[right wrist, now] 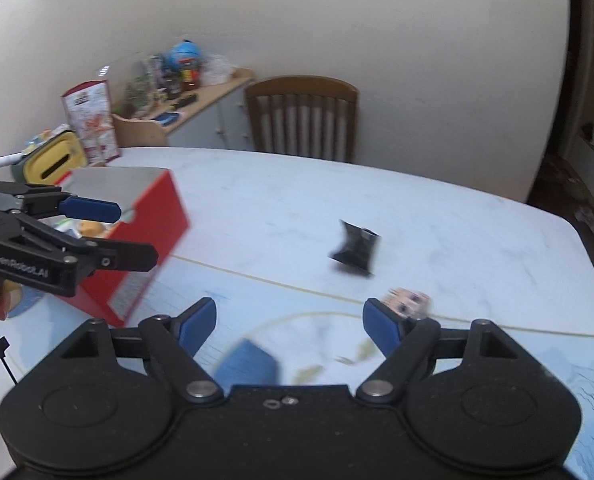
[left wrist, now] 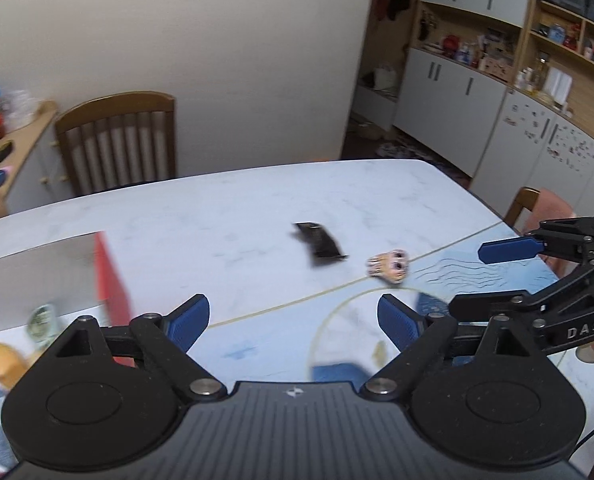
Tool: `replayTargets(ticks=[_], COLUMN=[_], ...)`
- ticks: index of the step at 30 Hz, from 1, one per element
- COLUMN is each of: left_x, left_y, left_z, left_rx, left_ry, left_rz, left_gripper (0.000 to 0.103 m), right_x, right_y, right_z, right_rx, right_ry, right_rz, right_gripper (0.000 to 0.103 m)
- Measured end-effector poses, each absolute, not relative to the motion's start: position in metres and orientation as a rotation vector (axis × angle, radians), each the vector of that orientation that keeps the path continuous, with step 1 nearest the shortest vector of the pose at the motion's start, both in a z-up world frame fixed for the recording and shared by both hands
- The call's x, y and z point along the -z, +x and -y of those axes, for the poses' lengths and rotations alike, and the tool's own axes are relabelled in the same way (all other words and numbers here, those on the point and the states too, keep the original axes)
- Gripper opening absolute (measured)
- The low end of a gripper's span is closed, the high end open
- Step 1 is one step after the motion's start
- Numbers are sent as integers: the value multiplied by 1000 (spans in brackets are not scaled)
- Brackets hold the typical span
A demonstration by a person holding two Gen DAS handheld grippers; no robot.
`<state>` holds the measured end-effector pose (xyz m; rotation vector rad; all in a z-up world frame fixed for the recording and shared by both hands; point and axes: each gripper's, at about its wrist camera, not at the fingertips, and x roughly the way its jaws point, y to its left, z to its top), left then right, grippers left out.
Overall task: Organize objects
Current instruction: 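Withdraw both tools from the box toward the black packet and plush keychain, then grasp the black snack packet with the left tool while the right tool grasps the plush keychain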
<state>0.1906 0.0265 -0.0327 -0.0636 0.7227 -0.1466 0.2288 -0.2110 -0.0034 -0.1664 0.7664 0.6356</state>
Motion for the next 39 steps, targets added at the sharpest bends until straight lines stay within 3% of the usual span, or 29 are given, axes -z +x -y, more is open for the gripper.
replayTargets(ticks=[2, 24, 39], left_x=[38, 108, 156], left_y=[200, 356, 406], left_z=[-11, 58, 61], left_rx=[153, 57, 9], left_ry=[-55, 21, 34], left_rz=[-722, -762, -821], left_gripper=[103, 103, 103], right_x=[10, 75, 109], right_y=[234, 318, 348], right_z=[225, 254, 235], right_rx=[-620, -629, -659], right_ry=[-172, -269, -289], right_rz=[-770, -779, -799], right_gripper=[81, 80, 78])
